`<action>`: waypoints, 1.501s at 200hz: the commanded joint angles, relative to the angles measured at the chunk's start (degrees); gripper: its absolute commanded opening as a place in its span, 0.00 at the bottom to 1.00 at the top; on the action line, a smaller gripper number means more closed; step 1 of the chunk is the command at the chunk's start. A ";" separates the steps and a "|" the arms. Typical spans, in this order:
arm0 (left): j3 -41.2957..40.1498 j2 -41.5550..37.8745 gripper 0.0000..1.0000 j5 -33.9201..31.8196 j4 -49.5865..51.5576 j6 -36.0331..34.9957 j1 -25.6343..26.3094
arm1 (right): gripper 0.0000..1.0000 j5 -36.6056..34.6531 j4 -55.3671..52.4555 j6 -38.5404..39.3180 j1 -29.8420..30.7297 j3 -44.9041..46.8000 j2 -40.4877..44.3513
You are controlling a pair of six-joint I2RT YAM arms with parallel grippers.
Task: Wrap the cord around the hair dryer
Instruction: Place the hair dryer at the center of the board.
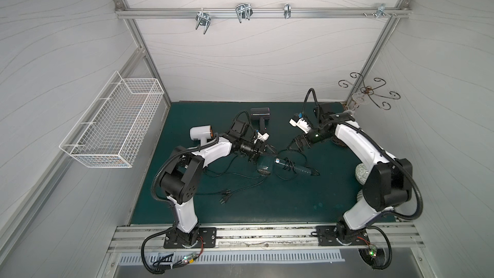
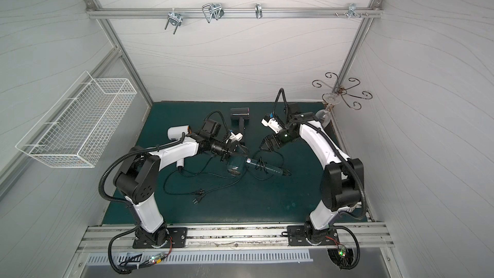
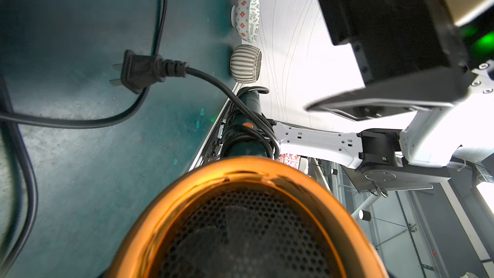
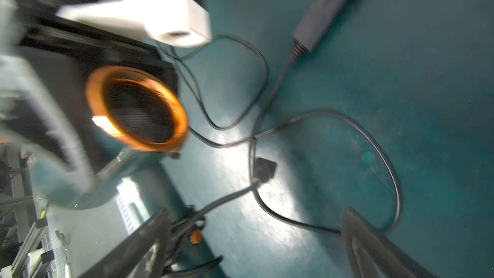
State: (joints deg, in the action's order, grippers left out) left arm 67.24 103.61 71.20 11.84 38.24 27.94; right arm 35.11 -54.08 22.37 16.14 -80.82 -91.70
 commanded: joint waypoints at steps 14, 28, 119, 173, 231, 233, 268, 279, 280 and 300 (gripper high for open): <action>2.76 -2.97 0.00 3.55 0.05 -1.05 -0.35 | 0.99 13.85 0.55 6.22 0.00 4.75 5.92; 2.98 -3.31 0.00 3.60 1.25 -1.81 -0.35 | 0.99 15.48 0.31 8.90 0.90 6.29 6.47; 4.56 -5.85 0.00 3.92 3.79 -2.82 -0.53 | 0.99 14.88 -3.12 12.35 6.20 6.28 1.67; 4.92 -6.44 0.00 4.08 3.77 -2.64 -1.24 | 0.99 17.88 -4.09 12.52 7.72 7.24 0.86; 4.83 -6.85 0.00 4.08 3.84 -2.73 -2.36 | 0.94 19.96 -6.31 13.30 9.66 6.99 -1.66; 4.92 -6.96 0.00 4.13 3.84 -2.73 -2.41 | 0.94 20.03 -6.41 13.38 9.76 6.86 -1.75; 5.50 -7.30 0.00 3.98 6.93 -5.50 -2.91 | 0.92 21.34 -8.14 14.61 11.07 6.30 -3.45; 6.11 -7.49 0.00 3.79 9.48 -7.54 -3.03 | 0.90 21.46 -8.23 14.72 11.41 6.46 -3.81; 6.17 -7.52 0.00 3.78 9.77 -7.86 -3.00 | 0.90 21.52 -8.23 14.72 11.48 6.41 -3.83; 7.68 -7.55 0.00 3.10 14.86 -12.13 -3.03 | 0.86 21.44 -8.73 15.07 12.06 6.36 -4.84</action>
State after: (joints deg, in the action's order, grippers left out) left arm 69.49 98.94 71.79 22.90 32.38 25.47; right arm 53.93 -58.74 34.11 27.03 -74.08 -95.15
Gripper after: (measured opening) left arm 0.770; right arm 0.880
